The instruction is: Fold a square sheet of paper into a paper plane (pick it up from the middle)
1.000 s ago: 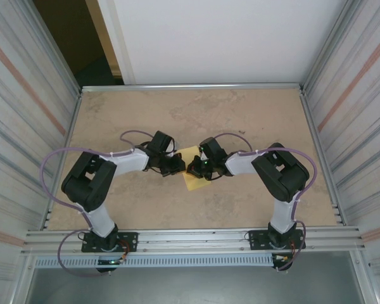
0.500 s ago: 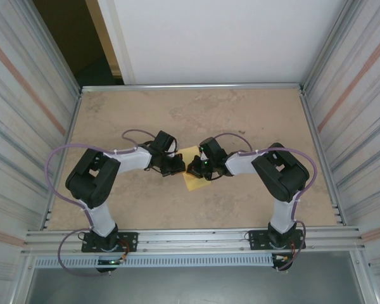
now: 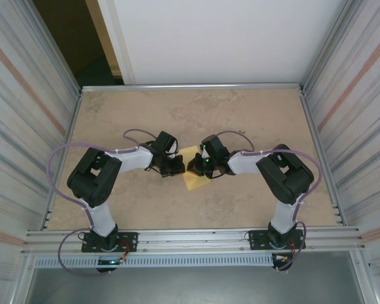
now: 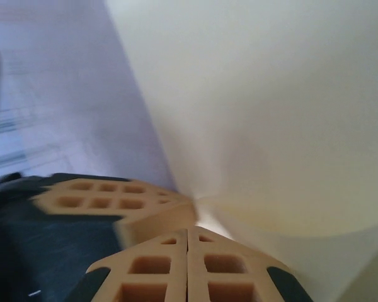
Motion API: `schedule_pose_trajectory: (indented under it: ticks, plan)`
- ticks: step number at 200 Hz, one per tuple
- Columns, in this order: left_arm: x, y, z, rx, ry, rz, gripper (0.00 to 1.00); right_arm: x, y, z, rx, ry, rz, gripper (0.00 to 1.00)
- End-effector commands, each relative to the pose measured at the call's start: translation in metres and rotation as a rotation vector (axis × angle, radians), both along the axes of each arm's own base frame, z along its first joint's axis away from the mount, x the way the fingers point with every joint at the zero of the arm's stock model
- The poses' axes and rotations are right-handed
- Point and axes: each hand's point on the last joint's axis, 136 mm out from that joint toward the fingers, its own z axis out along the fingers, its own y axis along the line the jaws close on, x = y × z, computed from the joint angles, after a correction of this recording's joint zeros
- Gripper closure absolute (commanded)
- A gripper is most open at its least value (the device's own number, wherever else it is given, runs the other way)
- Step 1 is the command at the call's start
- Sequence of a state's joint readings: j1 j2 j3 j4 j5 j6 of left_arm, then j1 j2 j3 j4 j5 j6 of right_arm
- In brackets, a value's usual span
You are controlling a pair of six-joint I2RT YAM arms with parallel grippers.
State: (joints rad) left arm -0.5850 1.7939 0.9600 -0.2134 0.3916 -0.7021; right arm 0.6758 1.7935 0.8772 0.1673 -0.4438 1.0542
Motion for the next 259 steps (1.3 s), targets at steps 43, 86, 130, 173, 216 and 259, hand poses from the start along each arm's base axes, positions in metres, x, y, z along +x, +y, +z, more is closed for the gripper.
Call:
schedule_pose_trajectory:
  ticks: [43,86,130,173,216,259]
  plan:
    - [-0.007,0.007,-0.013,0.066,0.026,-0.02,1.0,-0.001,-0.05,0.007,-0.219,-0.102,0.016,0.78]
    - [-0.007,0.006,-0.012,0.063,0.023,-0.022,1.0,-0.008,-0.051,0.003,-0.287,-0.089,0.074,0.64]
    - [-0.006,0.005,-0.011,0.057,0.022,-0.018,1.0,-0.013,-0.034,-0.004,-0.288,-0.056,0.132,0.6]
    - [-0.004,0.004,-0.009,0.052,0.017,-0.019,1.0,-0.02,-0.03,-0.018,-0.344,-0.015,0.149,0.62]
    - [-0.004,0.004,-0.008,0.05,0.015,-0.019,1.0,-0.023,-0.036,-0.022,-0.392,-0.017,0.125,0.62]
    - [-0.004,0.004,-0.007,0.049,0.013,-0.018,1.0,-0.024,-0.036,-0.025,-0.411,-0.018,0.13,0.62]
